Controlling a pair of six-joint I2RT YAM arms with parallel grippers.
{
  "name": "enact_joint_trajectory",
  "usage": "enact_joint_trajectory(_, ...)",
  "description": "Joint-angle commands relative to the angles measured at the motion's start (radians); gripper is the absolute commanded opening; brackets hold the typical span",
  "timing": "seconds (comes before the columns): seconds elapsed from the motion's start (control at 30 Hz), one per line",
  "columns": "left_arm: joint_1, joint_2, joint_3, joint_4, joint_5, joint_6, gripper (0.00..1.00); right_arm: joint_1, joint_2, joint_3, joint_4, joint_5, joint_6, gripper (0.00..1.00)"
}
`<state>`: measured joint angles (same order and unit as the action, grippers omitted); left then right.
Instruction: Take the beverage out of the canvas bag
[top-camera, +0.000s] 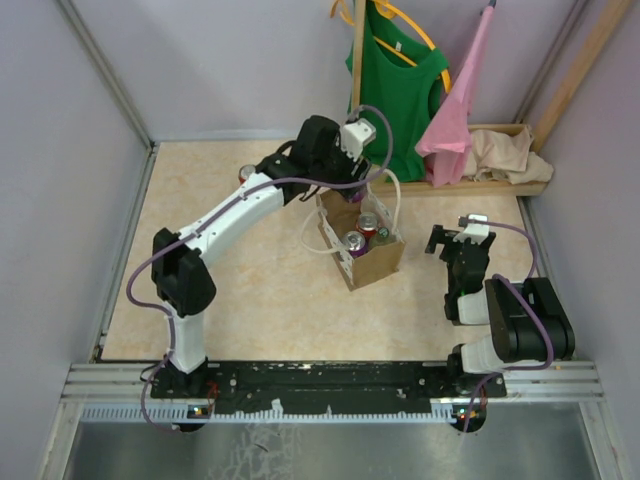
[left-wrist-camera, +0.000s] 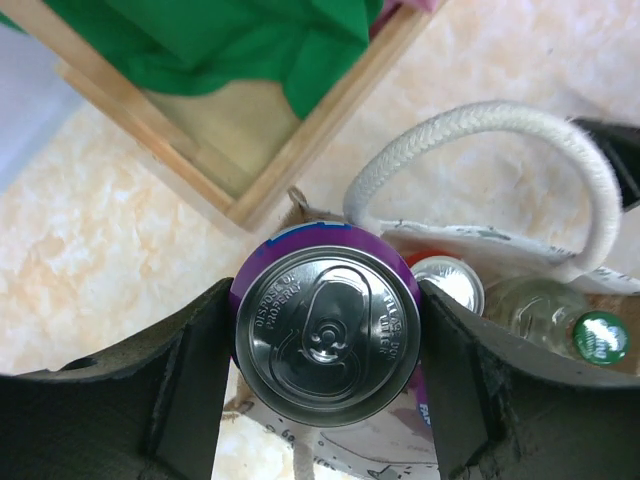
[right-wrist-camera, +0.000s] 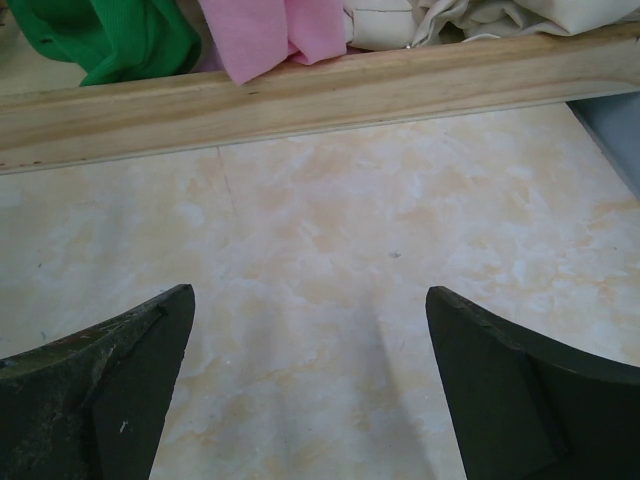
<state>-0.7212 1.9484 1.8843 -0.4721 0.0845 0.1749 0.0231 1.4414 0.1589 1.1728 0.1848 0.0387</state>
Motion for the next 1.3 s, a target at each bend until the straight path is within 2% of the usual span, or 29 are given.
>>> enact_joint_trajectory(0.0,0.031,-0.059,0.126,0.046,0.012,0.032,0.0,-0.002,0.001,0.021,0.044,0.001,0.008,0.99)
enact_joint_trajectory(0.23,0.143,-0.07,0.257,-0.013,0.034,0.031,0.0,-0.001,0.001,0.021,0.043,0.0,0.009,0.99)
enact_joint_trajectory(0.43,0.249,-0.055,0.273,-0.014,0.081,0.017,0.0,-0.002,0.001,0.021,0.044,0.0,0.008,0.99)
enact_joint_trajectory(0.8,0.353,0.082,0.327,0.005,0.141,0.001,0.0,-0.002,0.001,0.021,0.043,0.0,0.008,0.99)
enact_joint_trajectory(1.03,0.374,0.142,0.293,-0.014,0.145,-0.005,0.0,-0.002,0.001,0.021,0.043,0.0,0.008,0.99)
enact_joint_trajectory(1.27,0.384,0.104,0.202,0.027,0.152,-0.017,0.0,-0.002,0.0,0.021,0.044,0.001,0.009,0.99)
